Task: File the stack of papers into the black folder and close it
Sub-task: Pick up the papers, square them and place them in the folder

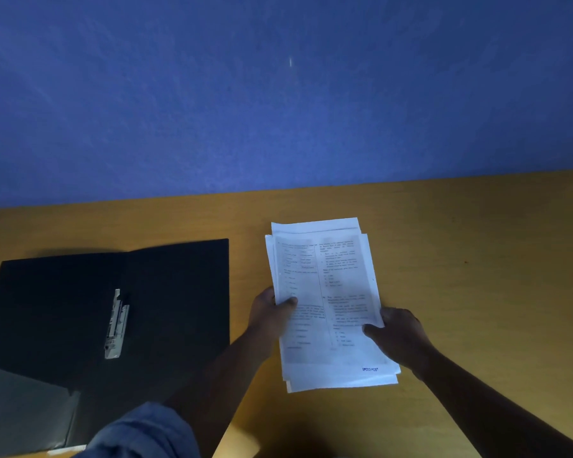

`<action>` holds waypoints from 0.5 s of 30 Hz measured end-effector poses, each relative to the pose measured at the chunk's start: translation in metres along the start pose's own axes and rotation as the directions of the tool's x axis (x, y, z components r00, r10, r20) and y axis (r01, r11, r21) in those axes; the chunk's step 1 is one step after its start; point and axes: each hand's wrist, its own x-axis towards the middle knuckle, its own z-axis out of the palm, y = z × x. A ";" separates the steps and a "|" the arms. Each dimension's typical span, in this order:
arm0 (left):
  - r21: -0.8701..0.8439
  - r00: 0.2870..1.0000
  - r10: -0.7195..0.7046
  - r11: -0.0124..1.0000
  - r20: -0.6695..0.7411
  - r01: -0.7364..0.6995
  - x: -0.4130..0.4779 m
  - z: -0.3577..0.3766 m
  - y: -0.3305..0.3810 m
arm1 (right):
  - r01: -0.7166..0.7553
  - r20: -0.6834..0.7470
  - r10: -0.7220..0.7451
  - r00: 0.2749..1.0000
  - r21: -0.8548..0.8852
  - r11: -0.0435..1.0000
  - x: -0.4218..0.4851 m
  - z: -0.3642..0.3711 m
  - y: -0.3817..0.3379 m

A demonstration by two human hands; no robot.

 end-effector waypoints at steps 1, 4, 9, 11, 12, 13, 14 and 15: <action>-0.003 1.000 0.029 1.000 0.007 -0.029 -0.003 -0.001 0.000 | -0.001 -0.014 0.001 1.000 0.008 1.000 0.000 0.000 0.003; -0.081 0.998 0.052 0.995 0.025 -0.050 -0.014 -0.006 0.003 | -0.056 -0.089 0.066 0.994 0.108 0.993 0.002 -0.005 0.013; -0.209 0.990 0.026 0.978 0.137 0.003 -0.038 -0.026 0.003 | -0.099 0.132 0.018 0.991 0.644 0.758 -0.002 -0.015 0.003; -0.243 0.985 0.014 0.970 0.174 0.029 -0.049 -0.037 0.000 | -0.142 0.234 -0.063 0.970 0.759 0.635 -0.011 -0.012 -0.011; -0.260 0.983 0.014 0.965 0.185 0.035 -0.053 -0.043 -0.001 | -0.143 0.251 -0.092 0.964 0.773 0.618 -0.013 -0.008 -0.017; -0.279 0.982 0.019 0.960 0.190 0.035 -0.056 -0.049 -0.002 | -0.129 0.251 -0.115 0.961 0.776 0.618 -0.015 -0.002 -0.024; -0.297 0.982 0.032 0.955 0.188 0.026 -0.057 -0.057 -0.002 | -0.105 0.243 -0.137 0.960 0.771 0.629 -0.017 0.003 -0.031; -0.312 0.983 0.048 0.950 0.177 0.010 -0.059 -0.065 -0.003 | -0.076 0.228 -0.158 0.961 0.762 0.643 -0.018 0.010 -0.039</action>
